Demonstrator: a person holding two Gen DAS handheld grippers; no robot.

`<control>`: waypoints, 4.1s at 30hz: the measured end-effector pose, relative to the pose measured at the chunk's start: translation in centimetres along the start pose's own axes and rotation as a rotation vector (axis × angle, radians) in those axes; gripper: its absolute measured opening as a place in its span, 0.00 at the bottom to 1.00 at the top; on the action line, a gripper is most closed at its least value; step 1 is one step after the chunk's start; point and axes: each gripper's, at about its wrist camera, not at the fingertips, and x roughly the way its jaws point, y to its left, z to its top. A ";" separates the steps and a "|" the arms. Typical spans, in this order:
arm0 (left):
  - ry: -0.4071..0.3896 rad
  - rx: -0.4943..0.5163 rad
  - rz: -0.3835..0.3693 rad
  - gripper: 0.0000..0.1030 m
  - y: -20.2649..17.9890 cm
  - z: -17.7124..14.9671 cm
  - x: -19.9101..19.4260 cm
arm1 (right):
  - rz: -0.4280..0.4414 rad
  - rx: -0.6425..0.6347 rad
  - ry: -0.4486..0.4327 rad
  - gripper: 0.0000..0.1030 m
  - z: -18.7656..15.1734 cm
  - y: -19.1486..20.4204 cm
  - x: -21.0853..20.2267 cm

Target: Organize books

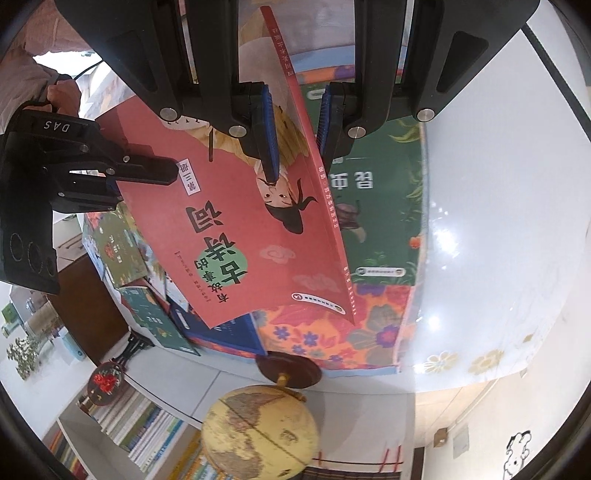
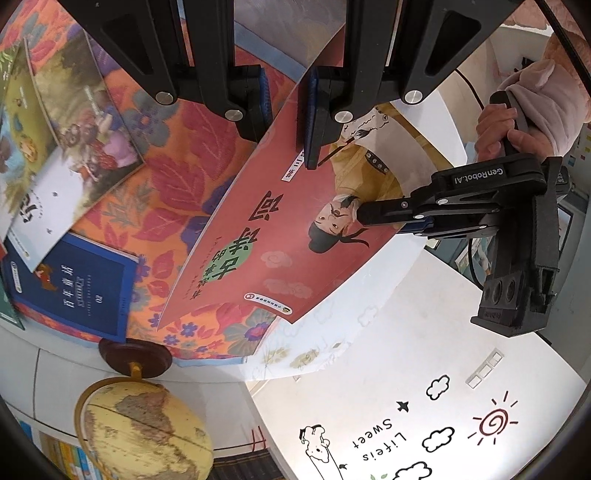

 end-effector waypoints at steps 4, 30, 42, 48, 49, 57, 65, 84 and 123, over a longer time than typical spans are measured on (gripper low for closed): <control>0.010 -0.023 0.001 0.15 1.8 -0.1 0.4 | -0.007 -0.003 0.015 0.14 0.4 0.7 1.3; 0.125 -0.181 0.094 0.20 8.8 -1.8 6.2 | -0.068 0.157 0.150 0.18 -0.4 0.2 10.1; 0.143 -0.127 0.172 0.20 8.4 -1.2 6.4 | -0.067 0.232 0.148 0.34 -1.5 -0.3 10.0; 0.147 -0.134 0.215 0.20 8.5 -1.5 5.7 | -0.113 0.211 0.176 0.49 -1.5 0.7 10.0; 0.147 -0.131 0.228 0.20 8.5 -1.5 5.6 | -0.119 0.223 0.179 0.49 -1.6 0.5 9.9; 0.032 -0.054 0.386 0.20 5.6 -0.5 1.0 | -0.106 0.352 0.120 0.49 -2.1 -2.2 6.1; -0.094 -0.016 0.446 0.25 1.0 1.0 -2.8 | -0.233 0.225 -0.046 0.49 -1.0 -0.4 -1.1; -0.116 0.091 0.239 0.25 -16.1 4.5 1.3 | -0.331 0.399 -0.293 0.49 -6.1 -9.8 -18.7; 0.243 0.433 -0.025 0.40 -37.2 12.7 27.0 | -0.245 0.910 -0.219 0.56 -17.6 -37.3 -18.5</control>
